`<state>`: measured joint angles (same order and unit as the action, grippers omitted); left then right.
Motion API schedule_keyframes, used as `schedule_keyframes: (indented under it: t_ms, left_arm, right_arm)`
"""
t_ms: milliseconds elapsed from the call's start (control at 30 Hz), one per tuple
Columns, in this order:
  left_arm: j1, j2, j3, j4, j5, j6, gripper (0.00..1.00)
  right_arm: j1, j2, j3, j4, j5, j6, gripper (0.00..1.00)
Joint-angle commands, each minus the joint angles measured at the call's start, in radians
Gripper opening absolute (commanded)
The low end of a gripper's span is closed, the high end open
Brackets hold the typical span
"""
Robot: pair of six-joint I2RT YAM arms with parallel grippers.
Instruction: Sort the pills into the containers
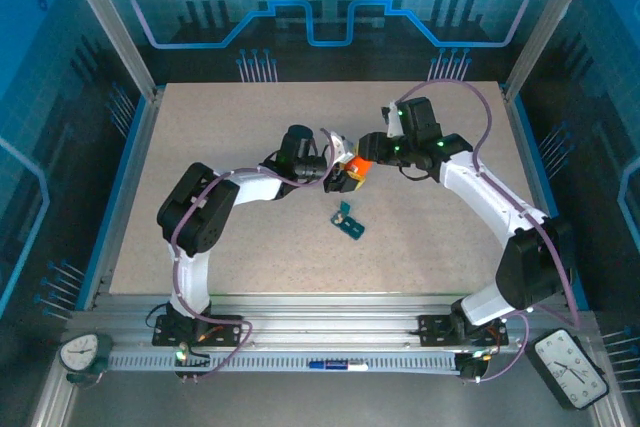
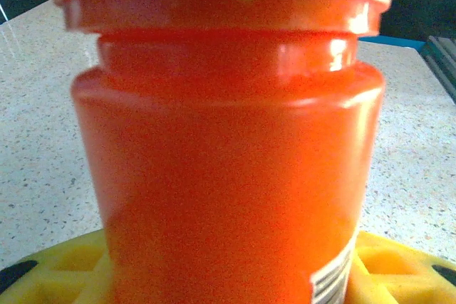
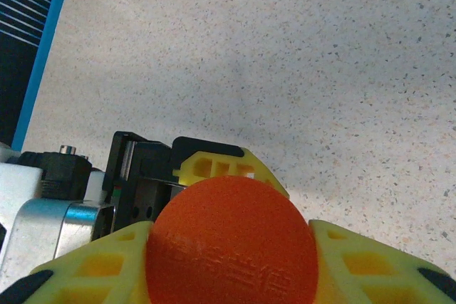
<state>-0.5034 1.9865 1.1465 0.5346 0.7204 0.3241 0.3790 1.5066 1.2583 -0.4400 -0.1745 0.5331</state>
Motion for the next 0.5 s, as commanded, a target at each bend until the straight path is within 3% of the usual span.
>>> schedule_keyframes:
  t_ms: [0,267,467]
  left_arm:
    - [-0.015,-0.045,0.015,0.145,0.016,0.014,0.0]
    - [0.032,-0.017,0.007,0.261,0.088,-0.138,0.0]
    - [0.076,0.005,0.025,0.347,0.219,-0.297,0.0]
  right_arm:
    - [0.006,-0.001,0.033,-0.029,-0.019,0.037,0.26]
    - [-0.1,-0.056,0.154,-0.051,-0.134,0.02,0.71]
    - [-0.171,-0.163,0.082,0.062,-0.245,-0.053,0.83]
